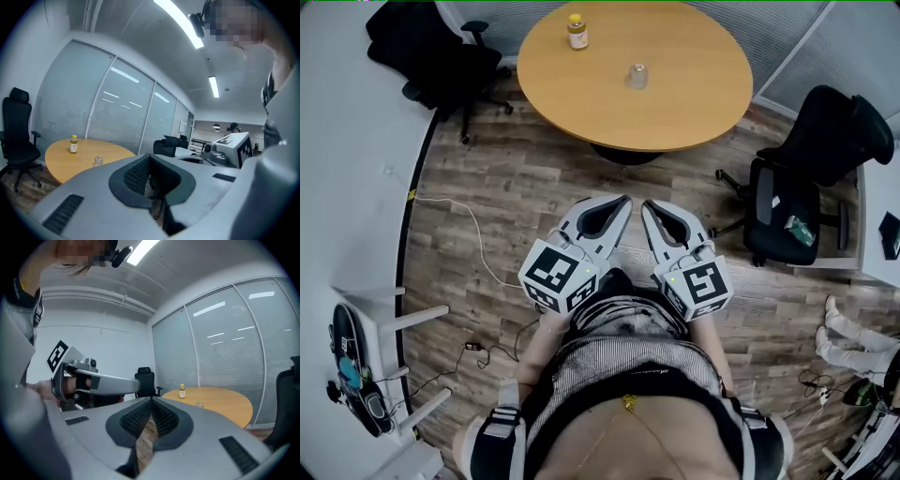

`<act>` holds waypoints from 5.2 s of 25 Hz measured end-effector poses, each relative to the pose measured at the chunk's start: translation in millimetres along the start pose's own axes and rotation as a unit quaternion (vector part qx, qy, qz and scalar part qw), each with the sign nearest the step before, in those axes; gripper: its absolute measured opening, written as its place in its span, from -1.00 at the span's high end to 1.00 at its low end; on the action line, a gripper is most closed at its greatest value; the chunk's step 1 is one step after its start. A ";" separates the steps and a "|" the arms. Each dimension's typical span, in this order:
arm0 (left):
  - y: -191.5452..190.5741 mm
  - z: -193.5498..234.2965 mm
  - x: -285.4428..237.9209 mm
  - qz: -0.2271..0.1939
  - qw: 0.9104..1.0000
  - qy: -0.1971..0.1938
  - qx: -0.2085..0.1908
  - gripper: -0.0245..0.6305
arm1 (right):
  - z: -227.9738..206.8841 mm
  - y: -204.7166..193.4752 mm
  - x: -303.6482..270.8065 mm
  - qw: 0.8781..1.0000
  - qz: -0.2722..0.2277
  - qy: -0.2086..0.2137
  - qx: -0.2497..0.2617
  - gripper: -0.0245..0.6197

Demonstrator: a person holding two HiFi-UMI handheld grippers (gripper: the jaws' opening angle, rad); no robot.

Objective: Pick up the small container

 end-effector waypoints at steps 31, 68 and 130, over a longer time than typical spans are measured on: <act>6.7 61.7 -10.1 0.016 1.000 -0.002 -0.002 0.87 | -13.7 10.4 -67.0 1.000 -0.010 -0.011 -0.001 0.85; 52.5 99.1 -153.5 0.030 0.999 0.019 -0.018 0.87 | -159.0 41.9 -128.8 1.000 -0.011 0.026 -0.002 0.85; 71.1 242.7 -255.7 0.057 0.997 -0.040 -0.013 0.87 | -244.5 57.2 -256.5 0.999 0.023 -0.031 0.013 0.85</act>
Point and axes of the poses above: the fingertips, and each gripper's own axes: x backward along the fingers, z to its left, y out of its top, the point moved 6 cm from there along x, backward along the fingers
